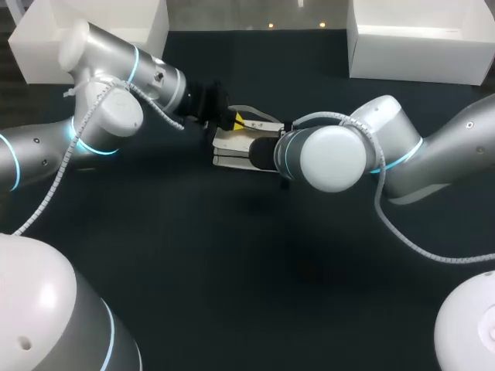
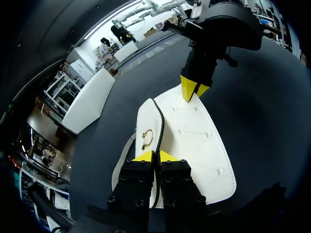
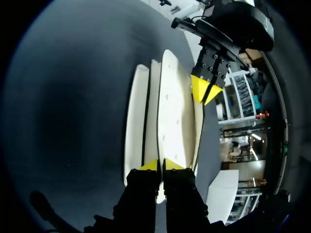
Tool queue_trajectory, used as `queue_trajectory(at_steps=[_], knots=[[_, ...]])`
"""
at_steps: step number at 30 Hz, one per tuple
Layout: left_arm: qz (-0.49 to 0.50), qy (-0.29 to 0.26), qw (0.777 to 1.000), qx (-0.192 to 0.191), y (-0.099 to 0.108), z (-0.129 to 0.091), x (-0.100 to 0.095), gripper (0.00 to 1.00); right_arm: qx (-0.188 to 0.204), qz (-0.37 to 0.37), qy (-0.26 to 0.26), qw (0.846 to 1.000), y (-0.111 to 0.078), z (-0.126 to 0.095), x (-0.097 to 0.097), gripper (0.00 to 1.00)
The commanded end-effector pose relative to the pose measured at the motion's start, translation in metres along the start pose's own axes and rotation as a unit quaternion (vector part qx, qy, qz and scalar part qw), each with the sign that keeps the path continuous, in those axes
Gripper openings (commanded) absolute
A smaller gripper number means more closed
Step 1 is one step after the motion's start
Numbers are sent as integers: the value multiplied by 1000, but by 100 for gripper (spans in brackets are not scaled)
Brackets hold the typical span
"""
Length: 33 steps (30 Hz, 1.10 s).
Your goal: Pick up the bag, open it, inspect its contents, close it, and place it on the opposite side
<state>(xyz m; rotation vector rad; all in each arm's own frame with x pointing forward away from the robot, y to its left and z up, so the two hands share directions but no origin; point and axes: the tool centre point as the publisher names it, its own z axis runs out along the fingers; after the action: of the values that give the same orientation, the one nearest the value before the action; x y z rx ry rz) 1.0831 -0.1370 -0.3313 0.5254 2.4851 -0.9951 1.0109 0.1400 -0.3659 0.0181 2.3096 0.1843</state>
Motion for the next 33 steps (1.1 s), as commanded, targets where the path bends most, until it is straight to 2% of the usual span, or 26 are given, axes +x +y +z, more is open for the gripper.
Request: queue_trajectory(at_steps=[1,9,17,18,20,22,25,33], knots=[[-25,34,999,2,7,-8,-21,0,-7,0,-60,998,-5,2,7,0],[-89,59,994,16,14,-17,-41,0,-7,0,-60,998,-5,2,7,0],[-72,53,996,7,11,-16,-32,0,-7,0,-60,998,-5,2,7,0],[-71,53,996,7,11,-15,-29,7,-7,0,-60,998,-5,2,7,0],[-65,47,997,0,10,-13,-25,40,-7,0,-60,998,-5,2,7,0],[-68,41,997,1,9,-12,-22,48,-7,0,-60,998,-5,2,7,0],[-73,34,997,1,11,-8,-18,65,-7,0,-60,998,-5,2,7,0],[-84,28,996,-13,15,12,-18,65,-7,0,-60,998,-5,2,7,0]])
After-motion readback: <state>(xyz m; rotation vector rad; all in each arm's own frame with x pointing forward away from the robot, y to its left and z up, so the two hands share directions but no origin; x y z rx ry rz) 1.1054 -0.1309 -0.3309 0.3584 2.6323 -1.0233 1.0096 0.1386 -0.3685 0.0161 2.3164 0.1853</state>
